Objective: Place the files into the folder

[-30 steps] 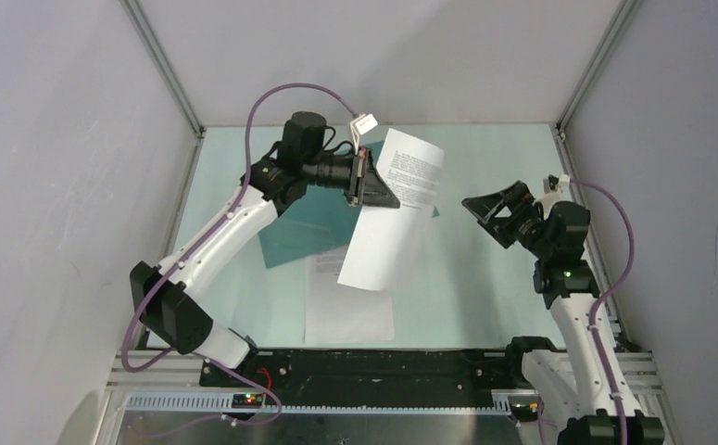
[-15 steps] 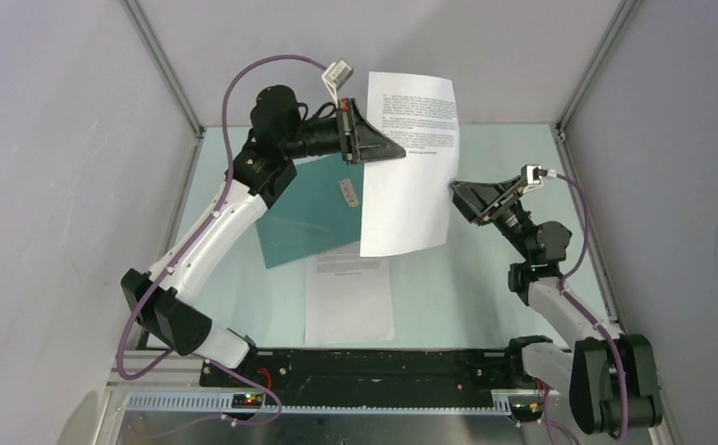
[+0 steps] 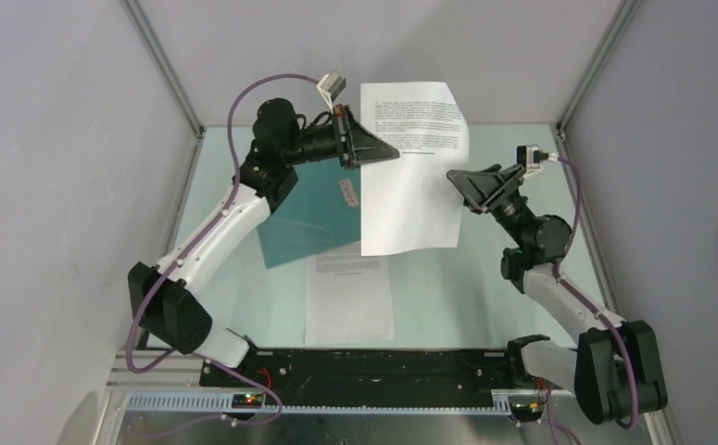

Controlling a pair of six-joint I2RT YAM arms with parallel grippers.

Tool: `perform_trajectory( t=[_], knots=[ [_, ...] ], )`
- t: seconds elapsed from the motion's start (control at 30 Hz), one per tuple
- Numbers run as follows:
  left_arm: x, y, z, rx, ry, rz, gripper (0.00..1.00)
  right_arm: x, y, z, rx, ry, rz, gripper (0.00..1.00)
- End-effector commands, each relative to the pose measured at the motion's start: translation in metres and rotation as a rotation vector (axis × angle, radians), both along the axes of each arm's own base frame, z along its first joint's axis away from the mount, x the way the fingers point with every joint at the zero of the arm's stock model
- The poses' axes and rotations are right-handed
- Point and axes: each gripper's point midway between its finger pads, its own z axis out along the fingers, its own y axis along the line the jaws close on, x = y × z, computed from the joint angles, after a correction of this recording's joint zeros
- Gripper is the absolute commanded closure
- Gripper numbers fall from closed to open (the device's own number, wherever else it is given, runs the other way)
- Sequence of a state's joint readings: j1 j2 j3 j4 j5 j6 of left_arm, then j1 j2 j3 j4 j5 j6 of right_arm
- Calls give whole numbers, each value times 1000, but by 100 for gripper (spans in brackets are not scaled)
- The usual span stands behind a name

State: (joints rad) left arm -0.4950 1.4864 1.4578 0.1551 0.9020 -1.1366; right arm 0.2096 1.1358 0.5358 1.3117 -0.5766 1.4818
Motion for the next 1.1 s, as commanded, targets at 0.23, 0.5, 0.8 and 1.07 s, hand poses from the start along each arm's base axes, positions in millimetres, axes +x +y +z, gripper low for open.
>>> perform_trajectory(
  t=[0.23,0.5,0.8,1.07],
  knots=[
    [9,13,-35,38,-15,39,65,20,3,-16,-355,93,-238,89],
    [85,51,-161,462,86,419,22,44,-43,-76,-798,365,-554,100],
    [162,134,-295,998,275,901,45,40,-51,-96,-978,421,-612,100],
    [191,139,-349,1057,378,910,51,34,-46,-88,-987,398,-589,100]
  ],
)
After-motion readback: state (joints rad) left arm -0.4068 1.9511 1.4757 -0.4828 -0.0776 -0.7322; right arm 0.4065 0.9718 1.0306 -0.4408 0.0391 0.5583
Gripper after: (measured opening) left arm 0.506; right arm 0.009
